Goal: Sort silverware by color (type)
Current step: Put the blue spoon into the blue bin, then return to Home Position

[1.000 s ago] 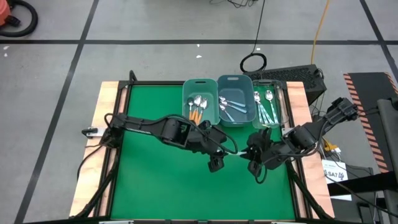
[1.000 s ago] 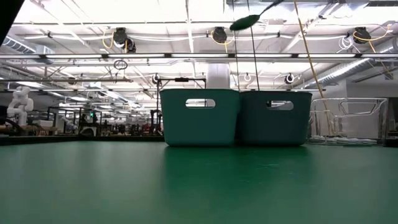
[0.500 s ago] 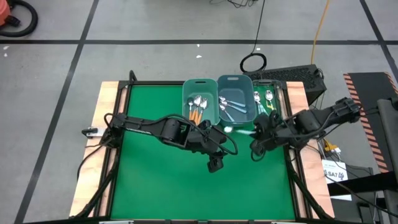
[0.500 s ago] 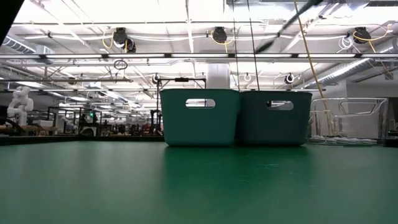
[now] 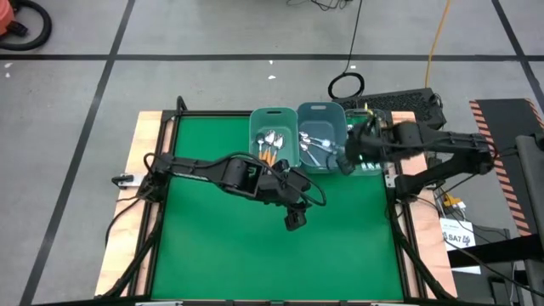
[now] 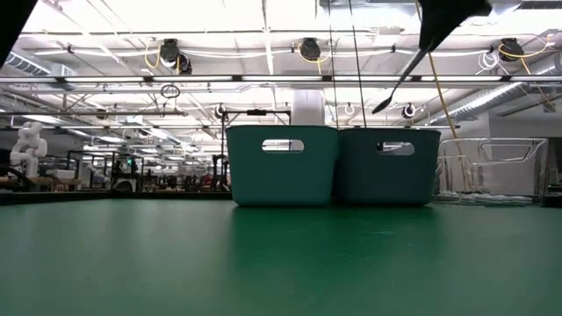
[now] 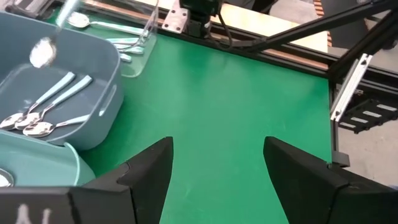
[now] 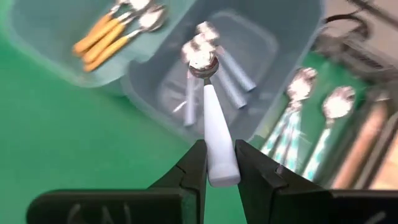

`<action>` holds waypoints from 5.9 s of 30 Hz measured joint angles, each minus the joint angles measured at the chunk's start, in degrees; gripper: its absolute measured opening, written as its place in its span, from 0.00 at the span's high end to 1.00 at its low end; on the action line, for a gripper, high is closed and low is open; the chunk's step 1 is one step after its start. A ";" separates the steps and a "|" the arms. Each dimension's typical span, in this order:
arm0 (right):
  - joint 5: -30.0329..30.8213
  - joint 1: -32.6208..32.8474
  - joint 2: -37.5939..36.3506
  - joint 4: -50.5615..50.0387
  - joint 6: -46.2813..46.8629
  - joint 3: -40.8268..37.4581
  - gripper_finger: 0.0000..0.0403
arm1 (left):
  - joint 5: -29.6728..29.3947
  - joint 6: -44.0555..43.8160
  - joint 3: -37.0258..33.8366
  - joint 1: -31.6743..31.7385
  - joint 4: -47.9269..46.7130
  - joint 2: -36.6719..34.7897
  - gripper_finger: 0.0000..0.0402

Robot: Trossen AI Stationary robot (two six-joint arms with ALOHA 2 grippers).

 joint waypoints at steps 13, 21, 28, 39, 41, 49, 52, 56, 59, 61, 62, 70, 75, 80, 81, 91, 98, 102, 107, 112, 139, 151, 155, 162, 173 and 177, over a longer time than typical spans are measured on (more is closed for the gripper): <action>-5.84 -19.73 1.27 16.07 -14.09 -8.57 0.86 | -0.02 0.73 0.00 3.76 -0.86 0.02 0.36; -6.23 -26.14 1.33 30.08 -12.18 -20.03 0.85 | -0.02 1.16 0.00 5.78 -2.35 0.02 0.36; -9.20 -29.40 1.33 42.73 -10.50 -29.71 0.85 | -0.02 2.46 0.00 7.40 -2.58 0.02 0.36; -9.05 -30.11 1.33 45.85 -9.26 -34.78 0.83 | -0.01 3.37 0.00 8.65 -2.60 0.02 0.36; -9.07 -30.11 1.33 46.61 -9.17 -34.80 0.82 | 0.00 3.68 0.00 8.65 -2.75 0.02 0.36; -12.24 -30.11 1.31 47.30 -8.52 -34.80 0.65 | 0.00 0.60 0.00 8.62 -9.56 0.02 0.36; -12.70 -29.62 1.22 47.30 -6.60 -34.80 0.56 | 0.00 0.66 0.00 8.52 -12.37 0.02 0.36; -14.94 -29.11 -0.98 47.27 -7.74 -32.93 0.48 | -1.47 2.69 0.00 8.47 -18.12 0.02 0.36; -15.09 -27.88 -3.34 47.24 -11.15 -30.04 0.46 | -1.57 3.97 -0.02 8.54 -21.74 0.02 0.36; -15.14 -26.69 -4.81 47.43 -14.06 -27.89 0.46 | -1.56 5.26 -0.02 8.52 -22.66 0.02 0.36; -15.30 -26.01 -5.61 47.45 -15.71 -26.97 0.46 | -1.55 6.25 -0.02 8.51 -22.48 0.02 0.36; -19.79 -20.27 -11.36 47.35 -23.41 -21.61 0.51 | -1.53 10.91 -0.02 8.91 -16.78 0.02 0.36; -19.80 -17.70 -14.95 47.32 -24.21 -20.79 0.53 | -1.78 13.09 -0.02 9.04 -16.28 0.04 0.36; -21.13 -16.34 -17.77 47.25 -28.13 -20.79 0.56 | -2.19 13.89 -0.02 9.11 -16.30 0.03 0.36; -21.88 -16.19 -18.24 47.26 -29.21 -20.79 0.57 | -2.14 13.49 -0.02 9.11 -16.24 0.04 0.36; -25.86 -15.64 -21.45 47.18 -38.90 -20.79 0.79 | -1.18 12.02 -0.03 9.52 -10.01 -0.42 0.43; -30.05 -14.14 -23.52 46.48 -45.64 -20.81 0.98 | 1.84 10.75 0.00 8.65 -9.92 -2.83 0.79; -30.08 -12.29 -25.21 46.88 -48.88 -21.88 1.00 | 2.10 11.16 -0.09 7.65 -11.19 -5.08 0.97; -30.08 -10.49 -28.34 46.94 -51.93 -23.57 1.00 | 1.83 12.66 0.09 6.52 -15.75 -7.99 0.99; -30.08 -8.91 -33.11 48.35 -53.76 -26.13 1.00 | -0.25 12.33 -0.05 5.13 -26.54 -11.40 0.99; -33.25 -0.41 -53.48 60.36 -52.97 -44.07 1.00 | 14.44 11.76 -39.46 4.28 21.38 -22.61 1.00; -32.98 0.69 -55.58 61.35 -57.22 -47.25 1.00 | 5.83 2.43 -71.50 5.40 30.29 -51.42 1.00; -32.75 0.69 -55.63 66.47 -57.39 -53.63 1.00 | 3.98 3.53 -69.85 5.18 17.55 -55.68 0.99; -32.65 0.69 -55.58 75.90 -57.30 -63.07 1.00 | 1.51 11.08 -67.36 5.10 12.43 -55.39 0.95; -31.45 0.69 -55.78 91.81 -55.47 -74.94 1.00 | -0.46 12.61 -85.82 5.08 32.12 -68.06 0.99; -31.37 0.67 -55.80 93.13 -54.17 -76.86 1.00 | -1.33 12.63 -91.08 5.08 32.40 -75.05 0.99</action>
